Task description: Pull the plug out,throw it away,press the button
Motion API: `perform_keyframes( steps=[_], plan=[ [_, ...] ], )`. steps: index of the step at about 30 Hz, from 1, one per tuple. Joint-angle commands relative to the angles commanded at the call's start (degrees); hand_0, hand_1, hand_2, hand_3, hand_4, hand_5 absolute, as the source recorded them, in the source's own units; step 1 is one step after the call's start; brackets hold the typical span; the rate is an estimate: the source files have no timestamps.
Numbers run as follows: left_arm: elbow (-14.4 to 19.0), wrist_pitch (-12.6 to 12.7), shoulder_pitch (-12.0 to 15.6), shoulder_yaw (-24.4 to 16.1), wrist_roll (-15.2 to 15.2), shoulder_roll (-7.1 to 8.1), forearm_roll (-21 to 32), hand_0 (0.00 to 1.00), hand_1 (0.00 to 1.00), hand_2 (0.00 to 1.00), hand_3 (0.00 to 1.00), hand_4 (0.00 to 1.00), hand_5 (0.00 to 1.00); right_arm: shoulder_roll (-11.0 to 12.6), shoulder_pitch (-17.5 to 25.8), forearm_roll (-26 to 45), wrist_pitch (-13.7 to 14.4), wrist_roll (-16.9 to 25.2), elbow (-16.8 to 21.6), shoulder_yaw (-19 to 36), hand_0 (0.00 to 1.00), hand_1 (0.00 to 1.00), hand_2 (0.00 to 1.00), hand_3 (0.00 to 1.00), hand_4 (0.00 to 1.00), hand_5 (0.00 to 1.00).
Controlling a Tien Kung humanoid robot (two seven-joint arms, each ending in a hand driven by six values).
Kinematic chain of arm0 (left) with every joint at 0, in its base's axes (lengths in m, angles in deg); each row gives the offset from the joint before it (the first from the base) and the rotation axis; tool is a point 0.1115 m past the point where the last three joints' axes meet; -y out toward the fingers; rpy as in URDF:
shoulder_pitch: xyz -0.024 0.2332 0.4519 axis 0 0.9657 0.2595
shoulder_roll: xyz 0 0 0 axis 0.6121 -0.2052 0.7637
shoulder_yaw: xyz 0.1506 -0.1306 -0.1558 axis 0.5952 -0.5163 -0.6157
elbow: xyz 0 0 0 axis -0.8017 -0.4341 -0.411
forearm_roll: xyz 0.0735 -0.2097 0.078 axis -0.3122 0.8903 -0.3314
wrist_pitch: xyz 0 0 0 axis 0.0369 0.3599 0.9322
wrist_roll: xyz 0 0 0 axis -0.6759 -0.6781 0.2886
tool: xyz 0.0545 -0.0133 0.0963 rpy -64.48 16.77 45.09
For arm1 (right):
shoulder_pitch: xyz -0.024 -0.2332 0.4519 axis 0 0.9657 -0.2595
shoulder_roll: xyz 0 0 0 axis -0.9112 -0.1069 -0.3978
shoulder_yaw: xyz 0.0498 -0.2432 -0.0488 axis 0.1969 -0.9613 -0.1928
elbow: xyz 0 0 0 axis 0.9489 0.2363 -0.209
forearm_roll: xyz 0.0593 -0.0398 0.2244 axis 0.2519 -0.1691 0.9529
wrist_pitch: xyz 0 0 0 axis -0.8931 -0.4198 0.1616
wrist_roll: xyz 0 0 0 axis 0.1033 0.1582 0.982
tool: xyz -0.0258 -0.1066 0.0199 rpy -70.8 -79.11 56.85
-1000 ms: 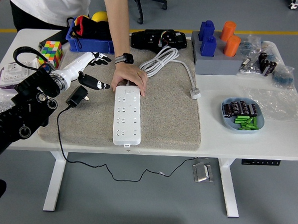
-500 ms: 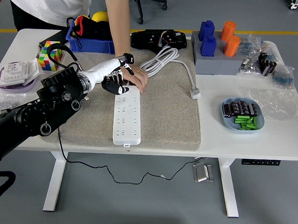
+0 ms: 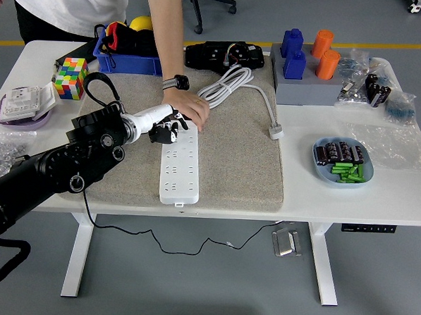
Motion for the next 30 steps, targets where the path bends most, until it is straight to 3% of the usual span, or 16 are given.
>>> perform_keyframes(
  steps=[1,15,30],
  plan=[
    [-0.25,0.01,-0.11,0.25,-0.07,-0.09,0.22,0.085,0.024,0.139,0.697,0.002,0.002,0.00,-0.02,0.00,0.00,0.00,0.01,-0.02,0.767,0.729,0.724,0.713,0.883,0.658],
    [-1.44,1.02,-0.22,-1.14,-0.16,-0.73,-0.72,0.078,0.025,0.140,0.699,0.002,0.002,-0.05,-0.05,0.02,0.01,-0.01,-0.01,0.02,0.767,0.729,0.724,0.713,0.883,0.658],
    [-3.71,1.39,-1.00,0.68,-0.39,-1.27,0.26,0.075,0.025,0.140,0.702,0.002,0.002,-0.07,-0.24,0.09,0.01,0.00,-0.01,-0.02,0.767,0.729,0.724,0.713,0.883,0.658]
  ],
)
